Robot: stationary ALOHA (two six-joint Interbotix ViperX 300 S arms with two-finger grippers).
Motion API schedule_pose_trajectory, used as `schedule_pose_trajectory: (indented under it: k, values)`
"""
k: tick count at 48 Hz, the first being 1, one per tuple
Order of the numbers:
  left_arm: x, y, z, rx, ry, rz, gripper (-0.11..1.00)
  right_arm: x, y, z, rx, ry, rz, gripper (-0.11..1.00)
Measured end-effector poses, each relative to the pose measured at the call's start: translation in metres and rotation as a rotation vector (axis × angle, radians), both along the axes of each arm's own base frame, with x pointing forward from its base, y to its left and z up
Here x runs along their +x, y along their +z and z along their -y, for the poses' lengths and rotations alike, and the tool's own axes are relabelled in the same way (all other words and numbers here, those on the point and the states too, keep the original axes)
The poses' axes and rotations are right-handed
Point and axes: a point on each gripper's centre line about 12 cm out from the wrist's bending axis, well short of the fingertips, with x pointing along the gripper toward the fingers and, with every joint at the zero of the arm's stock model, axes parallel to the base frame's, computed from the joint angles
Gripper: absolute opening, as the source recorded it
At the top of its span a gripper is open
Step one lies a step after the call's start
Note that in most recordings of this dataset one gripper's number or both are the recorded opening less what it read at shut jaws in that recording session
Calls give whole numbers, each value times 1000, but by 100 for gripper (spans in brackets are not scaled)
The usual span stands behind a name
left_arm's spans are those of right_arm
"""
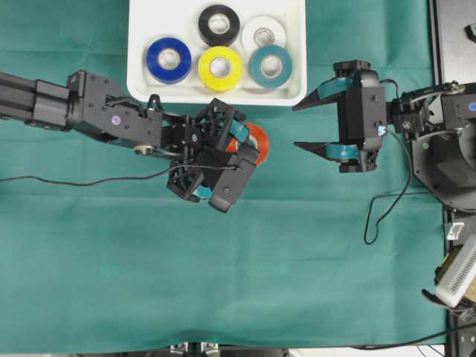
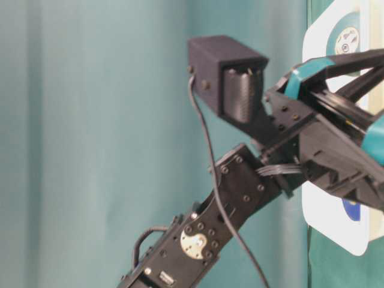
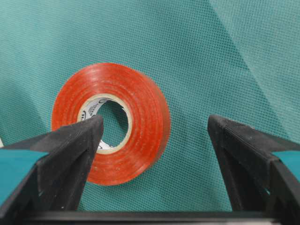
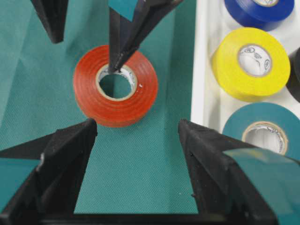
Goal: Put the tape alternately from left to right into the white case.
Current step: 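Move the left gripper to the red tape roll and grasp it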
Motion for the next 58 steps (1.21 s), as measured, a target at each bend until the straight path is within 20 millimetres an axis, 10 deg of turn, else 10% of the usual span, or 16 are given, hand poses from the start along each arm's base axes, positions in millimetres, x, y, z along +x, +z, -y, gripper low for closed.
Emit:
schedule_pose_trajectory:
  k: [38,51,58]
  values:
    - [15,-13,-10,4,15,-116,35,-5,-7,-2,11,9,-7,74]
    - [14,-13,-4,4,4,-121,-2,-8,-11,-2,13,11,-17,74]
    - [14,-13,-6,4,7,-123,-3,-8,-10,-2,12,12,-16,74]
